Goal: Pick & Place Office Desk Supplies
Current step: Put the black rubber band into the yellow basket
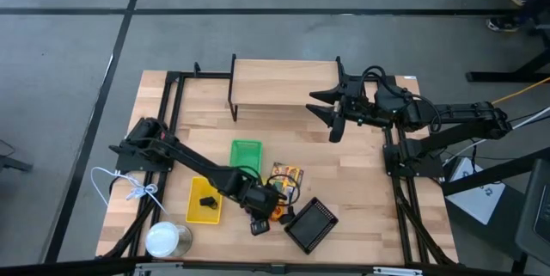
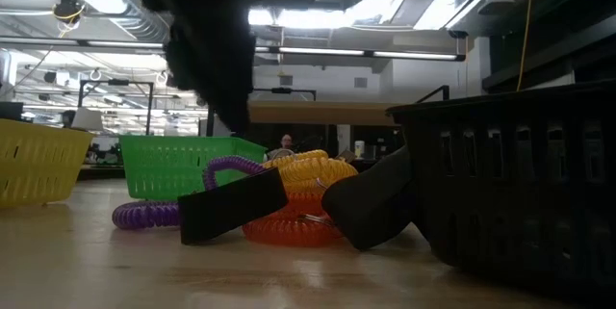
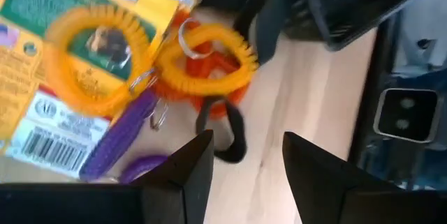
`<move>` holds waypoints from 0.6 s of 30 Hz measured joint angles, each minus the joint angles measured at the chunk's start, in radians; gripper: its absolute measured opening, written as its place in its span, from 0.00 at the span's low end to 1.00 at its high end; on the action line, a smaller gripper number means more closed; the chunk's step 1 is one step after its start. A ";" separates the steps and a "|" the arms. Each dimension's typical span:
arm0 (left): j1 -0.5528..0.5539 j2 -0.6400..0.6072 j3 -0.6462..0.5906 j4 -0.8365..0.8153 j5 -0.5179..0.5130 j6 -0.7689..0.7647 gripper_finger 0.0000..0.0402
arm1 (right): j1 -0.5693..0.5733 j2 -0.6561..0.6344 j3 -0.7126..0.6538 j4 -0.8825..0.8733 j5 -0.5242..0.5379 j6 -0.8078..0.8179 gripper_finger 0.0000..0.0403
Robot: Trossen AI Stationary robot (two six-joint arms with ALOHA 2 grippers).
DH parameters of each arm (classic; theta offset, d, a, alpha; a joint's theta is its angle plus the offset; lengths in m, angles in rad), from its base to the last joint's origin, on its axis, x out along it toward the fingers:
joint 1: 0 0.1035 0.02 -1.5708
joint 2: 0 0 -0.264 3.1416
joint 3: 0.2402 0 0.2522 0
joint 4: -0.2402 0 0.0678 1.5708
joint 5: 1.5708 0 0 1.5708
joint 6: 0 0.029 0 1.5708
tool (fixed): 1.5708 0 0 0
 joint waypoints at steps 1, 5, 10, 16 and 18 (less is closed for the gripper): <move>0.001 0.003 0.000 -0.014 -0.001 0.001 0.41 | 0.000 0.000 0.000 0.000 0.000 0.000 0.49; 0.006 0.025 -0.001 -0.024 -0.019 0.008 0.41 | 0.000 0.000 0.000 0.000 0.003 0.000 0.49; 0.017 0.060 -0.002 -0.010 0.014 0.021 0.41 | 0.000 0.000 0.000 -0.006 0.003 0.000 0.49; 0.009 0.096 -0.001 0.011 0.017 0.016 0.41 | 0.000 0.000 0.000 -0.006 0.003 0.000 0.49; 0.005 0.114 -0.002 0.009 0.017 0.015 0.41 | 0.000 0.000 0.000 -0.006 0.007 0.000 0.49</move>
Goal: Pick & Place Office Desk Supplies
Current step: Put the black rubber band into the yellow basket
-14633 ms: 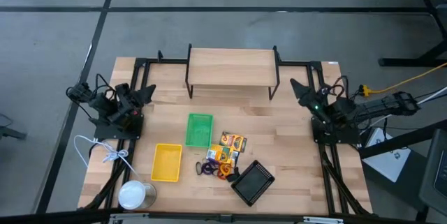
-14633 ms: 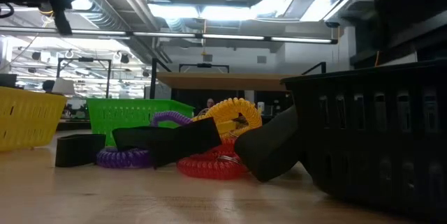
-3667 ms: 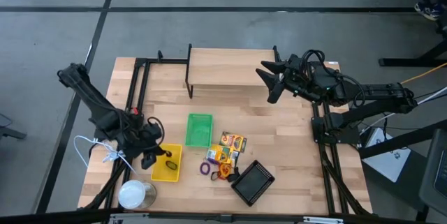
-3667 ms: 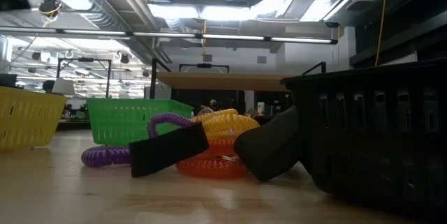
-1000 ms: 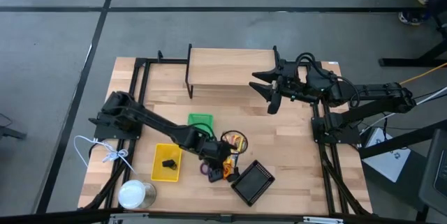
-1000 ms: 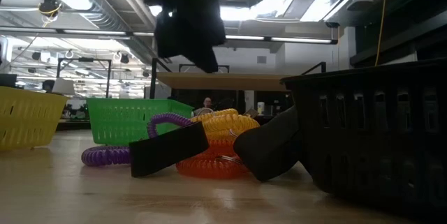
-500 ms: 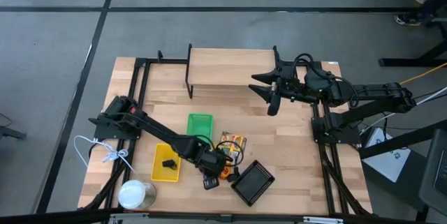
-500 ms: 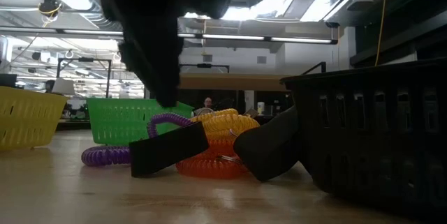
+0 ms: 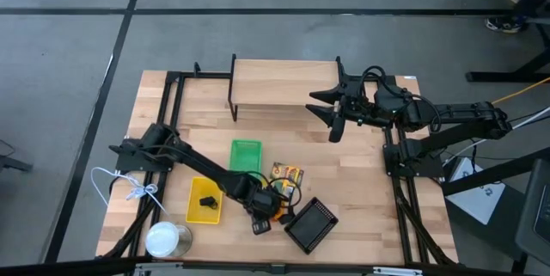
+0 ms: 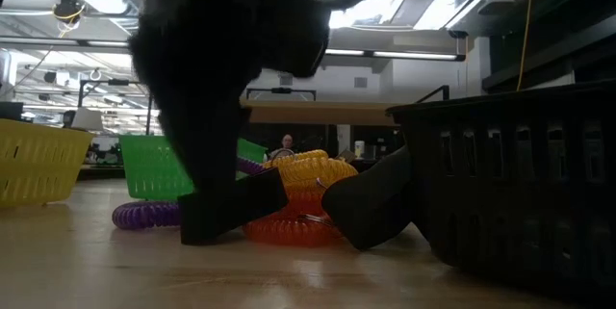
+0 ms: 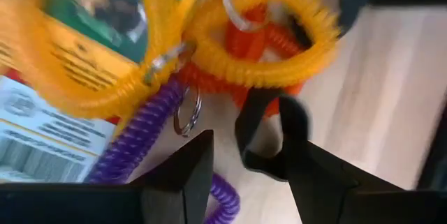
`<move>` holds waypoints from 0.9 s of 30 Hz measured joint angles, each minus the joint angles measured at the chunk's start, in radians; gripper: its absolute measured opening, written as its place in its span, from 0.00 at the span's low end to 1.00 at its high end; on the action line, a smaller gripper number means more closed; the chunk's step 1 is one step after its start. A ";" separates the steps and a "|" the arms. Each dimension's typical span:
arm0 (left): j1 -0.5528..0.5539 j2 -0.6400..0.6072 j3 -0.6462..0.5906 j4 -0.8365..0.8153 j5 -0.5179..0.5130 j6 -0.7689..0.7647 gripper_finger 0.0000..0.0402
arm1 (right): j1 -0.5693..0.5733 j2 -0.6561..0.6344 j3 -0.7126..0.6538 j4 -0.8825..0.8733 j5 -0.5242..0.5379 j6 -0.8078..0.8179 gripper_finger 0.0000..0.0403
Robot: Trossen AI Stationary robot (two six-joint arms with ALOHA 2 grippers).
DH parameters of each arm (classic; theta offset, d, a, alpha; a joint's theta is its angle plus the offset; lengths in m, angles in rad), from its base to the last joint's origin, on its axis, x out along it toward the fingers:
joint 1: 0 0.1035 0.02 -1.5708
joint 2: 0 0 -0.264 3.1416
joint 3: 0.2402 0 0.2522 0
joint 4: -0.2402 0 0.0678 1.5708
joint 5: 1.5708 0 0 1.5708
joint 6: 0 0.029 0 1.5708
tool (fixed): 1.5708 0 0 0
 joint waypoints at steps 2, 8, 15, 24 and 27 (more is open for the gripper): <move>-0.001 0.010 0.000 0.004 0.001 -0.005 0.40 | 0.000 0.000 0.000 0.000 0.011 0.000 0.49; 0.001 0.016 0.001 0.006 0.018 0.003 0.22 | 0.000 0.000 0.000 0.000 0.027 0.000 0.49; 0.027 -0.041 0.000 0.049 0.124 0.022 0.02 | 0.000 0.000 0.000 0.000 0.030 0.000 0.49; 0.040 -0.190 0.000 0.066 0.116 0.007 0.01 | 0.000 0.000 0.000 0.000 0.030 0.000 0.49; 0.038 -0.242 0.000 0.043 0.090 -0.001 0.01 | 0.000 0.000 0.000 0.000 0.030 0.000 0.49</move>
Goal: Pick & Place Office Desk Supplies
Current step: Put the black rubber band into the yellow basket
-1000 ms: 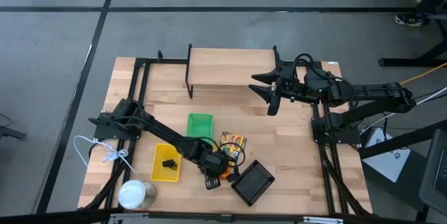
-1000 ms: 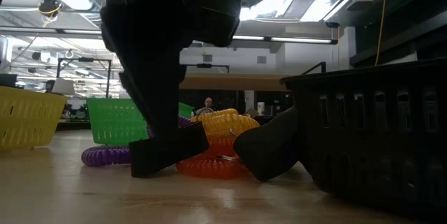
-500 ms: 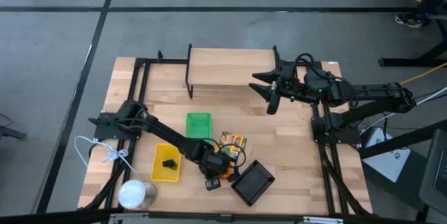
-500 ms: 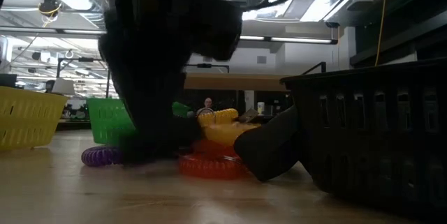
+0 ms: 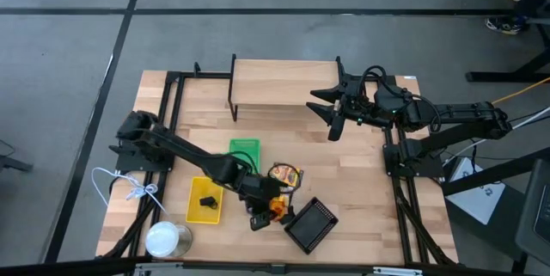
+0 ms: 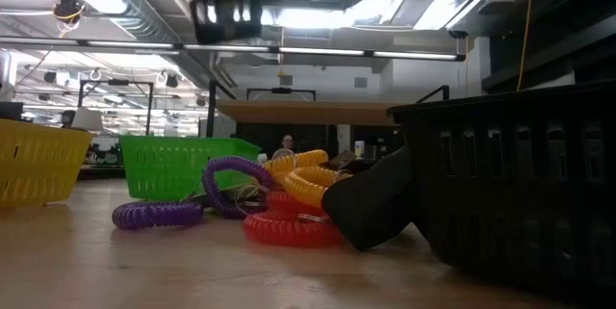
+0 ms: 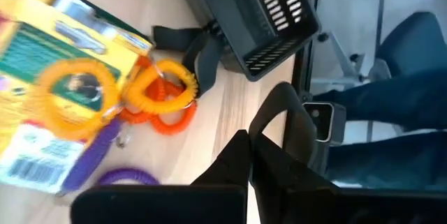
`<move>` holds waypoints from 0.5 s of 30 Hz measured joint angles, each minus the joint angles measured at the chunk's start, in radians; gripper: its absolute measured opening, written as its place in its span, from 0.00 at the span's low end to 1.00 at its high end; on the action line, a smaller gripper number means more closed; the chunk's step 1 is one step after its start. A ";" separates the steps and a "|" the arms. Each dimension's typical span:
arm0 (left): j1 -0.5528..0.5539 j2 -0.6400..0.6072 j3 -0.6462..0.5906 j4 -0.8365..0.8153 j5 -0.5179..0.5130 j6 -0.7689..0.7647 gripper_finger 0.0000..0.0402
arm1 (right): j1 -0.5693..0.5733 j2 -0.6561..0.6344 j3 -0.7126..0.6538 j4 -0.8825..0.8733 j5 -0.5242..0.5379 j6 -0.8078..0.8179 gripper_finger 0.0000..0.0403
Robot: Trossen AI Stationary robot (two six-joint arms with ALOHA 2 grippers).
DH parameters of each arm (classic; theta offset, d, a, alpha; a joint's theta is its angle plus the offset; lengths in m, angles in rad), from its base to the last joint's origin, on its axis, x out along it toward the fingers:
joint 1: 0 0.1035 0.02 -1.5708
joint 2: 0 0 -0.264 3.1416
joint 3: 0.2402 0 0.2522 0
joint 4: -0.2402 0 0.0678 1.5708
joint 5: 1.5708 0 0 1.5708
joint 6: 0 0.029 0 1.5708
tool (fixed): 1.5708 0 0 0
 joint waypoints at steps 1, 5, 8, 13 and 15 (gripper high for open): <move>-0.002 -0.016 0.000 -0.011 -0.012 -0.003 0.01 | 0.000 0.000 0.000 0.000 0.000 0.000 0.49; -0.013 -0.070 0.000 -0.135 -0.099 0.008 0.01 | -0.001 0.000 0.000 0.000 0.000 0.000 0.49; -0.018 -0.126 -0.030 -0.194 -0.172 0.025 0.01 | -0.009 0.000 0.000 0.000 0.000 0.001 0.49; -0.010 -0.254 -0.165 -0.206 -0.241 -0.022 0.01 | -0.015 0.000 0.000 0.000 0.015 0.006 0.49; -0.014 -0.319 -0.239 -0.183 -0.263 -0.062 0.01 | -0.015 0.000 0.000 0.000 0.025 0.023 0.49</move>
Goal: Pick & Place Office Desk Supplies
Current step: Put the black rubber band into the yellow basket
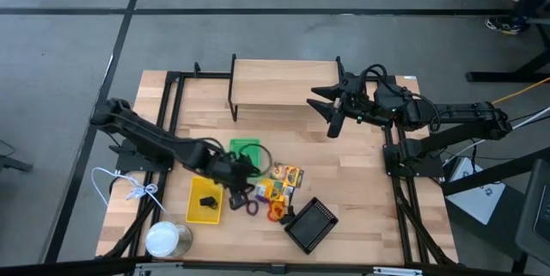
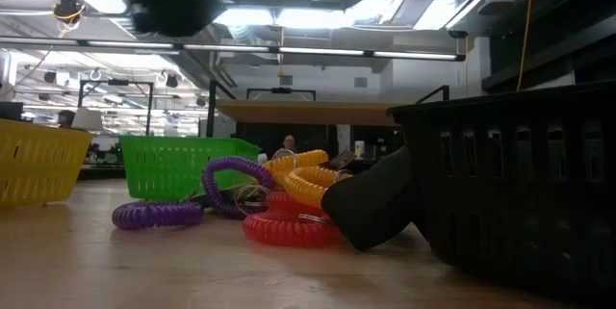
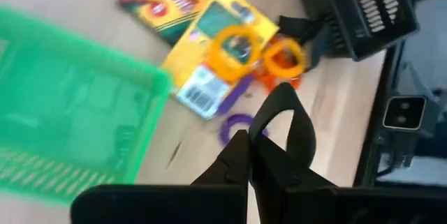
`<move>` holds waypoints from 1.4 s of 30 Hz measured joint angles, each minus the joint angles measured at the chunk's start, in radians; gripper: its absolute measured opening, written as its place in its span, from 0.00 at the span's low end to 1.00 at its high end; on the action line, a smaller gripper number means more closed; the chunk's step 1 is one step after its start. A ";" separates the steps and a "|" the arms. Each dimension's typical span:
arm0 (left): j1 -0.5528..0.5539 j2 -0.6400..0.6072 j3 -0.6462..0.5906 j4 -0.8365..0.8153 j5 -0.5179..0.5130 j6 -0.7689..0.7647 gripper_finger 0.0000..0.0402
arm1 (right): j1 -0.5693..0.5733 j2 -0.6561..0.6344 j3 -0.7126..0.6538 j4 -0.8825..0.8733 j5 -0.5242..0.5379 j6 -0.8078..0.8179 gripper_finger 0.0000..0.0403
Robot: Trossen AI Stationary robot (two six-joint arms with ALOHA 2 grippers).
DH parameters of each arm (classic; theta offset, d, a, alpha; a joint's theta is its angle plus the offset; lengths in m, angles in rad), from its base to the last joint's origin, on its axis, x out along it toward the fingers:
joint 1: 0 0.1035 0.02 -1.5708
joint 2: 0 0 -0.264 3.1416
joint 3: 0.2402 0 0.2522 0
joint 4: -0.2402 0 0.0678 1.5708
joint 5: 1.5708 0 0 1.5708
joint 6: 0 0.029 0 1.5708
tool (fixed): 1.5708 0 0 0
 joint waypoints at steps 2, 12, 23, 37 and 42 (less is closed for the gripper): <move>-0.014 -0.074 -0.082 0.037 -0.018 -0.048 0.01 | 0.000 0.000 0.000 0.000 0.002 0.006 0.49; -0.109 -0.307 -0.386 0.141 -0.071 -0.217 0.01 | 0.000 0.000 0.000 0.000 0.052 0.043 0.49; -0.184 -0.326 -0.509 0.157 0.011 -0.245 0.01 | 0.000 0.005 0.000 0.000 0.172 0.087 0.49; -0.196 -0.326 -0.553 0.163 0.039 -0.306 0.24 | 0.000 0.036 -0.001 -0.002 0.204 0.111 0.49; -0.186 -0.339 -0.543 0.160 0.024 -0.316 0.35 | 0.000 0.047 -0.001 -0.002 0.200 0.113 0.49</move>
